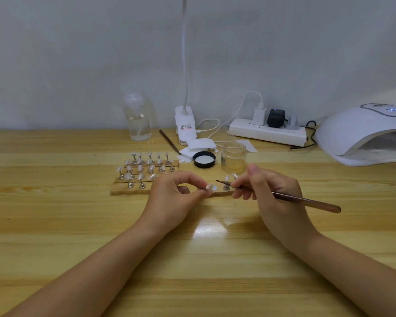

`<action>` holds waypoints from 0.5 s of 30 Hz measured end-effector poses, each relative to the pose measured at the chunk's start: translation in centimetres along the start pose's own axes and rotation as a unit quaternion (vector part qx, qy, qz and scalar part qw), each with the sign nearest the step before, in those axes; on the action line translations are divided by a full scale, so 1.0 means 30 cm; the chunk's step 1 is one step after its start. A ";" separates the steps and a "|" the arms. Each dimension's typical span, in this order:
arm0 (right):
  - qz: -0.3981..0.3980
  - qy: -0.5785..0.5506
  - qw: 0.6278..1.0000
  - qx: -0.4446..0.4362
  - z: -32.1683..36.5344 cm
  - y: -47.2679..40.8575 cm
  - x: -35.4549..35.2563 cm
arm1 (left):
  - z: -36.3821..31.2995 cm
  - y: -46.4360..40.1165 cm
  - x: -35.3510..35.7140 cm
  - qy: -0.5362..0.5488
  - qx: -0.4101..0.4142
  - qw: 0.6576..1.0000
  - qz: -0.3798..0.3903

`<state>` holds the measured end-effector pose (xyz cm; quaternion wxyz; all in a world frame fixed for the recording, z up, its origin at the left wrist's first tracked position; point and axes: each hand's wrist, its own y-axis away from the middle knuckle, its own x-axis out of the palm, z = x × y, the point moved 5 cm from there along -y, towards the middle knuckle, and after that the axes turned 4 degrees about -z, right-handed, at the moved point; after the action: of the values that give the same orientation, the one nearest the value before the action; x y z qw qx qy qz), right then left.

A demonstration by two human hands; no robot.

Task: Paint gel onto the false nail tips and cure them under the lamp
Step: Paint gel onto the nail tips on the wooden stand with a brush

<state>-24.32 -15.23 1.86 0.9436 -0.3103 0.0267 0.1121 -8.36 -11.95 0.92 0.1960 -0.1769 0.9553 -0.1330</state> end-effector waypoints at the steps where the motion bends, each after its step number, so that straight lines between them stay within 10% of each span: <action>1: 0.007 0.009 1.000 -0.008 0.002 0.001 0.002 | 0.001 -0.001 0.000 0.000 0.003 1.000 -0.001; 15: 0.052 0.007 0.999 -0.003 0.003 0.011 0.019 | 0.010 -0.005 0.004 -0.013 0.003 1.000 0.005</action>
<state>-23.85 -14.83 1.68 0.9353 -0.3125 0.0485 0.1589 -8.30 -12.18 0.66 0.2098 -0.1732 0.9531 -0.1326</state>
